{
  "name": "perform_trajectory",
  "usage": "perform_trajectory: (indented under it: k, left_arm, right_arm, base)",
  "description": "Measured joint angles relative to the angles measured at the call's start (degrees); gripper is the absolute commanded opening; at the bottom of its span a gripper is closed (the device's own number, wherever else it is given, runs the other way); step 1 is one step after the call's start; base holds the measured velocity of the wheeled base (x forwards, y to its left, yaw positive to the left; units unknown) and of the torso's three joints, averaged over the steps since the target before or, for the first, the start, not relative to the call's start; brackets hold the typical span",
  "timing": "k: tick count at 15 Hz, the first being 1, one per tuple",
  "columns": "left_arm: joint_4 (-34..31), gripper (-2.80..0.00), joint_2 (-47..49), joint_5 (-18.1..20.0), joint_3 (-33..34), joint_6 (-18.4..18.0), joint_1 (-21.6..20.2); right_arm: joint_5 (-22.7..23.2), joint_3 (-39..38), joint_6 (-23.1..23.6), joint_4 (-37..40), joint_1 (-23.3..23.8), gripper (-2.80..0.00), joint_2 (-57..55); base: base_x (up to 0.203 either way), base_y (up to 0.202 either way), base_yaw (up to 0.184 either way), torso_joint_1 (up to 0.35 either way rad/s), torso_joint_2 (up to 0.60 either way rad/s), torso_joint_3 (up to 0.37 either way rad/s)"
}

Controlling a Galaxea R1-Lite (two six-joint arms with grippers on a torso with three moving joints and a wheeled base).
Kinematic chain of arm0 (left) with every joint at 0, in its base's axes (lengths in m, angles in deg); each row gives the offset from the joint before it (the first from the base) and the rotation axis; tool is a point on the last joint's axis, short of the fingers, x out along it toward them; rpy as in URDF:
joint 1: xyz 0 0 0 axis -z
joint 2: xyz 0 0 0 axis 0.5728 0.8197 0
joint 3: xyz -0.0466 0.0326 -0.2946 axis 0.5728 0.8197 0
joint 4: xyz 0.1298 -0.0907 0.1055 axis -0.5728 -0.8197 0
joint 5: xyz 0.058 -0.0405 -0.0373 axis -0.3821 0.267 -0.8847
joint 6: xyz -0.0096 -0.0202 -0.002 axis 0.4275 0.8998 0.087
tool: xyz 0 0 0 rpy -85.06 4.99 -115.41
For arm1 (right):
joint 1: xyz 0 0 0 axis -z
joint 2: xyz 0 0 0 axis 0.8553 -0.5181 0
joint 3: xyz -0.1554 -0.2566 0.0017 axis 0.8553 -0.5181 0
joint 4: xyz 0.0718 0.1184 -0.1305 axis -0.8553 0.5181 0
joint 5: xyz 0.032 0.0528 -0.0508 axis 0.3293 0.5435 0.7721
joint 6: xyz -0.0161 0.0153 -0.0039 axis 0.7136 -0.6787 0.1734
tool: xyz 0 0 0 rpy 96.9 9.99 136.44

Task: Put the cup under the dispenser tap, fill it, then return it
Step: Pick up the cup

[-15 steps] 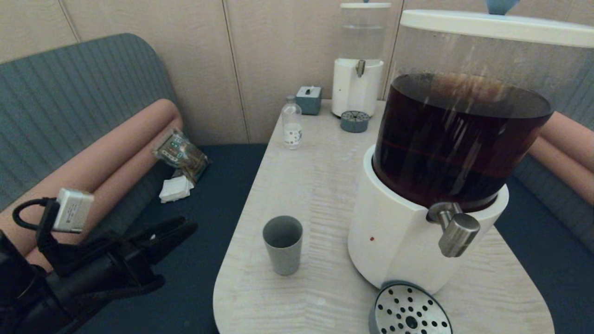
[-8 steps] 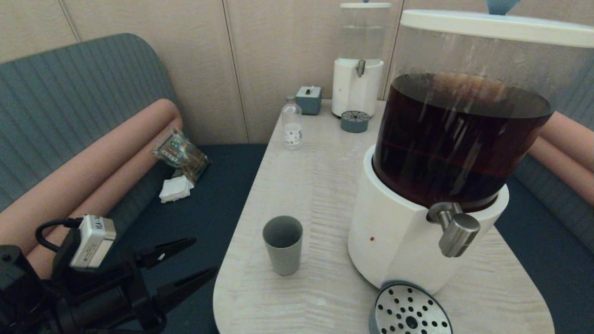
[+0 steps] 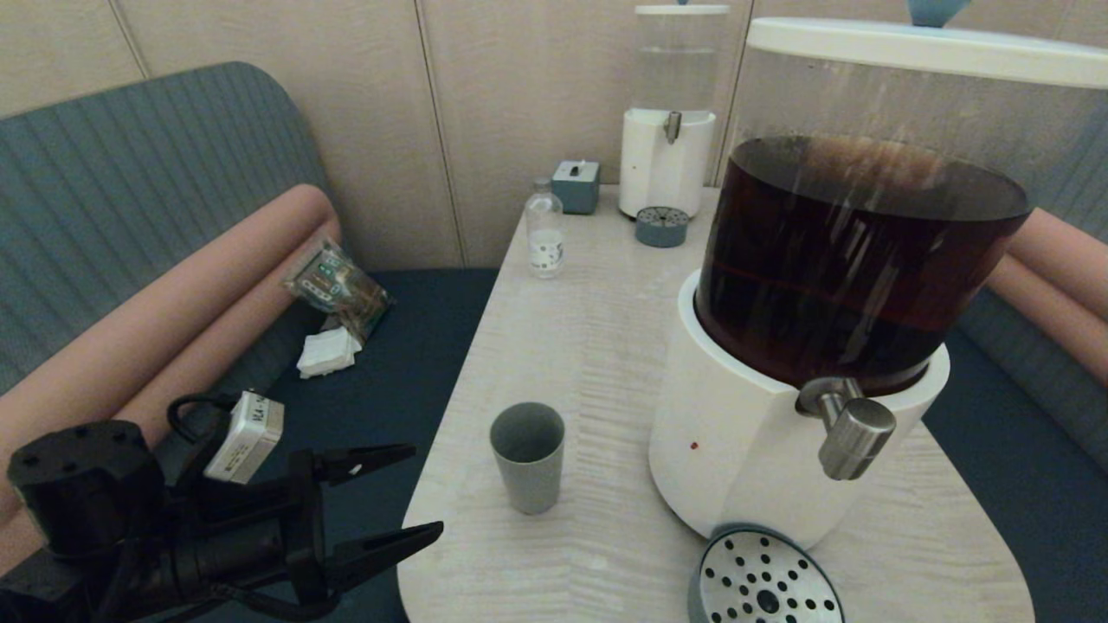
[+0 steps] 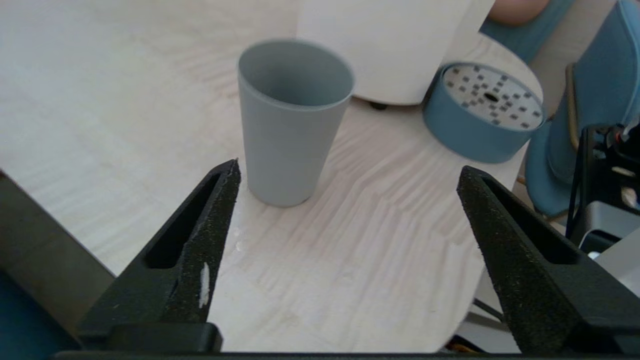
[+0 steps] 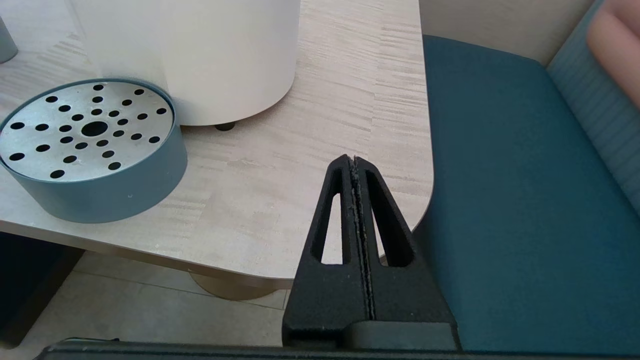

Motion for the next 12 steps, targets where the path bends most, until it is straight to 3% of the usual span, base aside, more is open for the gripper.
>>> perform_trajectory:
  k: [8, 12]
  left_arm:
    - [-0.14, 0.00, 13.04, 0.30, -8.43, -0.76, 0.31]
    - [-0.32, 0.00, 17.54, 0.74, -12.92, -0.71, 3.14]
  right_arm:
    - [0.05, 0.00, -0.02, 0.00, 0.00, -2.80, 0.00]
    - [0.02, 0.00, 0.00, 0.00, 0.00, -2.80, 0.00]
  base:
    - [0.000, 0.000, 0.000, 0.000, 0.00, 0.000]
    - [0.000, 0.000, 0.000, 0.000, 0.00, 0.000]
